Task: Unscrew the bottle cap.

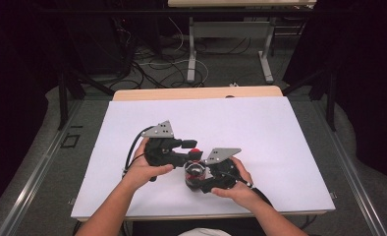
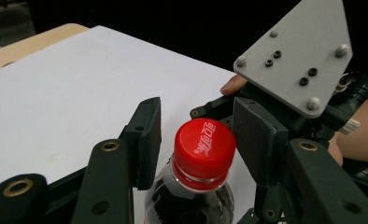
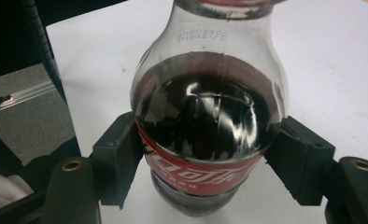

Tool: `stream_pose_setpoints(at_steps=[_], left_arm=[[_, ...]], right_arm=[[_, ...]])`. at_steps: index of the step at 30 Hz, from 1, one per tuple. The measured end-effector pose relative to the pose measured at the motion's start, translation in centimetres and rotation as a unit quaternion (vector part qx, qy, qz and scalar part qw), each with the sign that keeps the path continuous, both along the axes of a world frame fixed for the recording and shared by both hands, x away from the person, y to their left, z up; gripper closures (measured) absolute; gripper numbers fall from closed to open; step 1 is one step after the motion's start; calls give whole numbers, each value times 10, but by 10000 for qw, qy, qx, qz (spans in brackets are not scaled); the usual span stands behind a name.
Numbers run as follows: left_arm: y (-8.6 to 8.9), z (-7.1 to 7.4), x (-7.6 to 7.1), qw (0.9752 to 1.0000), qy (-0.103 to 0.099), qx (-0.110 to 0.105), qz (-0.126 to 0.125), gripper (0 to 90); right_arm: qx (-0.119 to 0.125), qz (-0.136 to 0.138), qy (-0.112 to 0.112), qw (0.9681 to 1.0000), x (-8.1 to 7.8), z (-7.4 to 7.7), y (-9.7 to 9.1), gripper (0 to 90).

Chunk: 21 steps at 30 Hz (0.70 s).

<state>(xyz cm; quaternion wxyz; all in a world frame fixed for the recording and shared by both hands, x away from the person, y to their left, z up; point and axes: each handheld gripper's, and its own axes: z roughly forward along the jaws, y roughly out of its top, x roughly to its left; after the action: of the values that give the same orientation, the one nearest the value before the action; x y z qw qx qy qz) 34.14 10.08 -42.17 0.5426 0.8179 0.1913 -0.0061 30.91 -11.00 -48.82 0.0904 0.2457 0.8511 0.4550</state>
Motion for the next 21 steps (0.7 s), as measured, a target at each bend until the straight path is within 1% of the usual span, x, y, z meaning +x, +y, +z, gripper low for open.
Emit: stream_pose_setpoints(at_steps=[2, 4, 5, 8, 9, 10, 11, 12, 13, 14, 15, 16, 17, 18, 19, 21], left_arm=[[-1, -1, -1, 10000, 7, -18, -40, 592], [-3, -2, -3, 9999, -144, 32, 53, 614], [-4, -2, -5, 9998, -136, 50, 158, 616], [-8, -1, -12, 9984, -241, 134, 488, 618], [-11, -1, -15, 9974, -209, 172, 668, 619], [-12, 0, -16, 9964, -259, 251, 770, 619], [-14, 1, -18, 9952, -303, 332, 875, 620], [-17, 2, -21, 9936, -285, 346, 1037, 619], [-19, 2, -23, 9922, -319, 355, 1153, 620], [-21, 3, -25, 9906, -283, 350, 1290, 620], [-23, 4, -27, 9891, -314, 393, 1383, 620], [-25, 4, -28, 9878, -327, 401, 1472, 620], [-27, 4, -29, 9864, -333, 408, 1558, 620], [-29, 4, -30, 9853, -371, 440, 1610, 621], [-30, 5, -30, 9845, -370, 487, 1644, 621], [-32, 5, -30, 9835, -340, 458, 1719, 621]], right_arm=[[-6, 0, -1, 10000, 0, 0, 0, 304], [-32, 0, 46, 10000, 0, -1, 0, 304], [-72, 7, 77, 9999, 0, -1, 0, 304], [-78, -79, 50, 9999, 1, -1, 0, 305], [-59, -100, 41, 9999, 1, -2, 0, 305], [-41, -101, 12, 9999, 2, -2, 0, 305], [-34, -157, 34, 9999, 1, -2, 1, 305], [-49, -193, 64, 9998, 1, -2, 0, 305], [-42, -193, 90, 9998, 1, -2, 0, 305], [-53, -206, 76, 9997, 1, -2, -1, 305], [-37, -245, 84, 9997, 1, -1, -1, 305], [-70, -249, 59, 9996, 1, -1, -2, 305], [-69, -310, 51, 9995, 1, -1, -2, 305], [-92, -335, 52, 9994, 1, 0, -2, 305], [-54, -390, -10, 9992, 1, -1, -2, 305], [-52, -440, -14, 9990, 2, -2, -2, 305]])
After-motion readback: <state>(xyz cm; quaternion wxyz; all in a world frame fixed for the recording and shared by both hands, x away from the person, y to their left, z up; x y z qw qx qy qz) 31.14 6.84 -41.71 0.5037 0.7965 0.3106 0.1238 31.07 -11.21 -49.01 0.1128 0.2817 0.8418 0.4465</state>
